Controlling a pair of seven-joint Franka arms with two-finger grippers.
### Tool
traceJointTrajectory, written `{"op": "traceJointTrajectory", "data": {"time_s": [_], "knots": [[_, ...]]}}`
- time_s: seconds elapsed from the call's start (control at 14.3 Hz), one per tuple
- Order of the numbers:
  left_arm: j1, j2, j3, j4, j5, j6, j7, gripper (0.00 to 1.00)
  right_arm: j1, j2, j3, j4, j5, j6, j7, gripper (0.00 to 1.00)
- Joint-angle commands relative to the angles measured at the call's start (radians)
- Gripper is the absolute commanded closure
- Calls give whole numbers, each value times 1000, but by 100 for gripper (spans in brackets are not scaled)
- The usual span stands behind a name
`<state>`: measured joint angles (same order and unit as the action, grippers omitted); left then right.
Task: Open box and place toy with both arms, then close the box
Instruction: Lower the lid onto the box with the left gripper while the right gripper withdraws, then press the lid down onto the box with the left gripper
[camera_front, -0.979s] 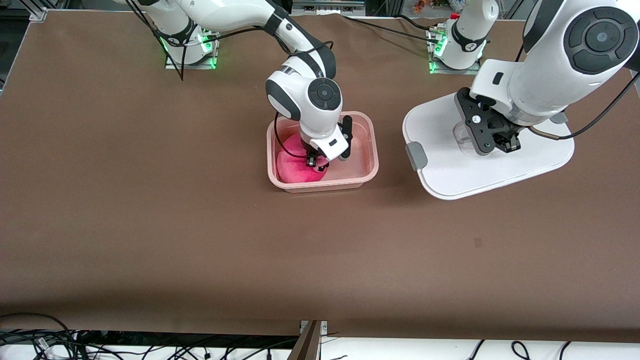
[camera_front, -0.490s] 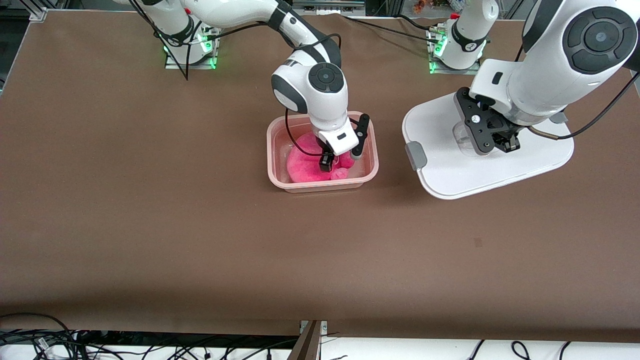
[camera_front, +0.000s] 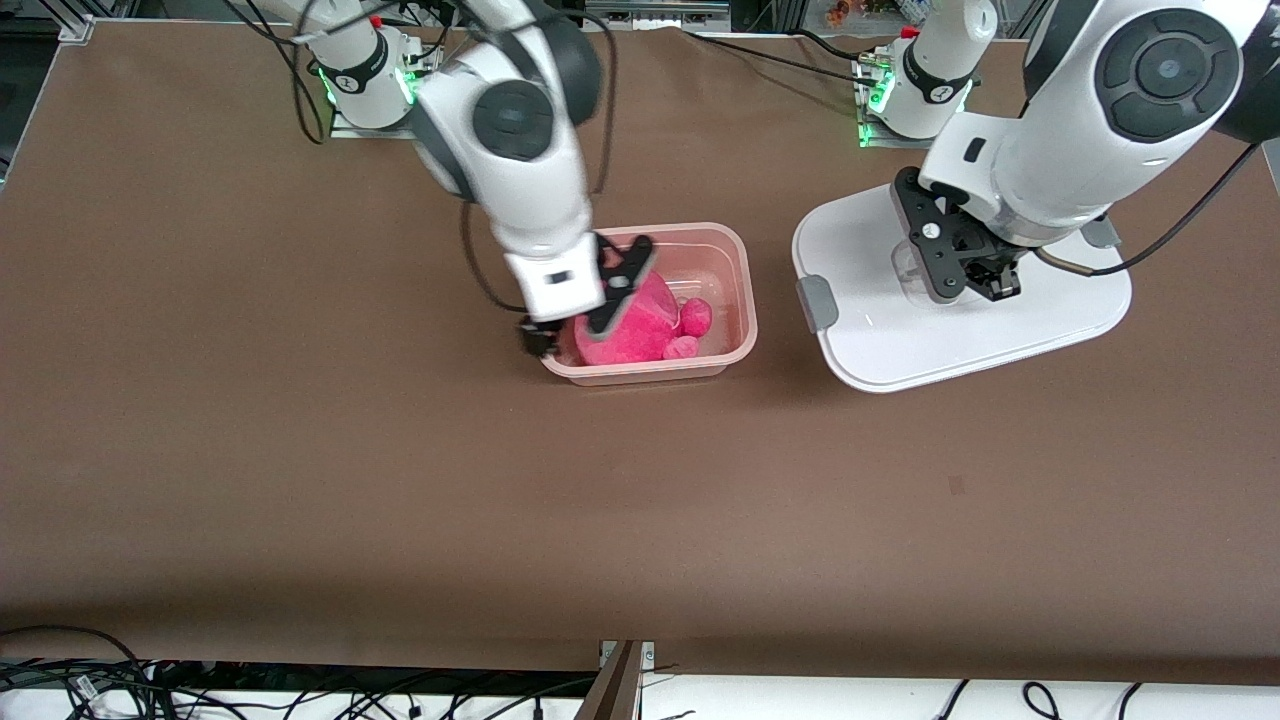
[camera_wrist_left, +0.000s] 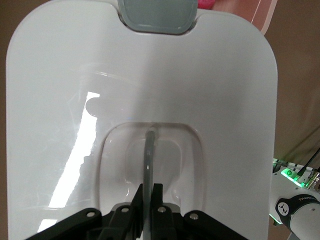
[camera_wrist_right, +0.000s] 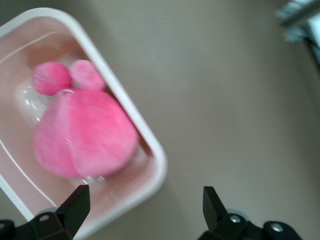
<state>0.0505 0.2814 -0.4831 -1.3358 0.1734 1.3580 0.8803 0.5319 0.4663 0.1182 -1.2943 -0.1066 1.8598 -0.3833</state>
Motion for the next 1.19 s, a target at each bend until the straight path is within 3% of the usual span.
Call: {"op": "traceJointTrajectory", "data": {"time_s": [0.0, 0.28, 0.42, 0.56, 0.77, 0.91, 1.12], "knots": [[-90, 86, -3, 38, -29, -7, 22, 100, -67, -133, -27, -30, 22, -129, -17, 0], [-227, 223, -3, 112, -122, 105, 0, 100, -79, -282, -162, -62, 38, -274, 56, 0], [-251, 271, -2, 104, -196, 247, -21, 100, -148, -389, -175, -164, 74, -278, 124, 0], [-322, 303, 4, 93, -186, 353, -99, 100, -213, -480, -173, -282, 91, -261, 199, 0], [-409, 377, 6, 93, -117, 495, -216, 100, -305, -499, -172, -309, 126, -280, 280, 0], [-455, 398, 18, 89, -70, 517, -282, 100, -368, -499, -170, -310, 179, -284, 274, 0], [-486, 412, 21, 63, 3, 518, -293, 100, -383, -496, -172, -306, 167, -272, 245, 0]]}}
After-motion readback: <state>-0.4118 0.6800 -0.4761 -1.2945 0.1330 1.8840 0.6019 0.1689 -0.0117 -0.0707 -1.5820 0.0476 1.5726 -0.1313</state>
